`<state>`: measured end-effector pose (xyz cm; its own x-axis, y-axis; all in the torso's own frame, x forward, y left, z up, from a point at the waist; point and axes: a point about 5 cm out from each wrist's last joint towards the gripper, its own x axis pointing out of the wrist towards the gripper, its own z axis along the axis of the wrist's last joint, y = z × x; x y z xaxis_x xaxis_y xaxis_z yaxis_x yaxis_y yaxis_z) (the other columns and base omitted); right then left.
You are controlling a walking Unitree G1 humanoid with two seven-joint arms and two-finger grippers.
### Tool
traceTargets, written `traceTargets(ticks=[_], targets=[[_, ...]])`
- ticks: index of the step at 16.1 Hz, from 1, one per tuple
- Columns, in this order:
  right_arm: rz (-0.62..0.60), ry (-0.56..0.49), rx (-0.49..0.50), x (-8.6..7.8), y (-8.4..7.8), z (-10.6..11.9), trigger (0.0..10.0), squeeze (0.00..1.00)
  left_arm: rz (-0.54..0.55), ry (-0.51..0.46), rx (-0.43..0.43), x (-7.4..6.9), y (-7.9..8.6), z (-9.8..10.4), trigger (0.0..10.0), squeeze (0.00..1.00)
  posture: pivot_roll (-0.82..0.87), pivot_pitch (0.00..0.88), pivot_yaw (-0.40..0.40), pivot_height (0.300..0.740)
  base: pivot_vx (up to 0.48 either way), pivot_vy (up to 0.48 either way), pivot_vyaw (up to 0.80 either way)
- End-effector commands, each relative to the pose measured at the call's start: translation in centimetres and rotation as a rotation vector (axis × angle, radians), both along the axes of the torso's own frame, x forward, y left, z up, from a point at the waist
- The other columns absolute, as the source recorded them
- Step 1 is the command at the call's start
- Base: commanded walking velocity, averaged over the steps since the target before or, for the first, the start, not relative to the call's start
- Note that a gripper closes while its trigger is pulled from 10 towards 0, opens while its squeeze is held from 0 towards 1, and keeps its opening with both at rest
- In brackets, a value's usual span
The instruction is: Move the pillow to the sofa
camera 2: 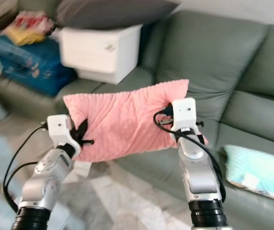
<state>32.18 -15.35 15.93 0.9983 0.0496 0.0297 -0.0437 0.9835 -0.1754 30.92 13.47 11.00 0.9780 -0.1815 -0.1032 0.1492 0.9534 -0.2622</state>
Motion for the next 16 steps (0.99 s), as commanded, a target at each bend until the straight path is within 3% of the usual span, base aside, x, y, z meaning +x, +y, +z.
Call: traceTargets(ticks=[1,12,16], targets=[[-0.007,-0.041,0.002,0.06,-0.32,1.02,10.0,0.0,-0.041,-0.02,-0.01,0.14,-0.88,0.54,10.0,0.0,-0.06,0.0,-0.017,0.74,0.326,0.0,-0.72],[-0.005,-0.038,0.006,0.06,-0.14,0.92,10.0,0.0,-0.043,-0.013,-0.009,0.06,-0.84,0.44,10.0,0.0,-0.06,0.0,-0.016,0.74,0.319,0.0,-0.69],[-0.003,-0.04,0.009,0.03,-0.08,0.89,10.0,0.0,-0.019,0.003,-0.011,0.18,-0.52,0.25,10.0,0.0,-0.06,0.0,-0.014,0.74,0.0,0.0,-0.12]])
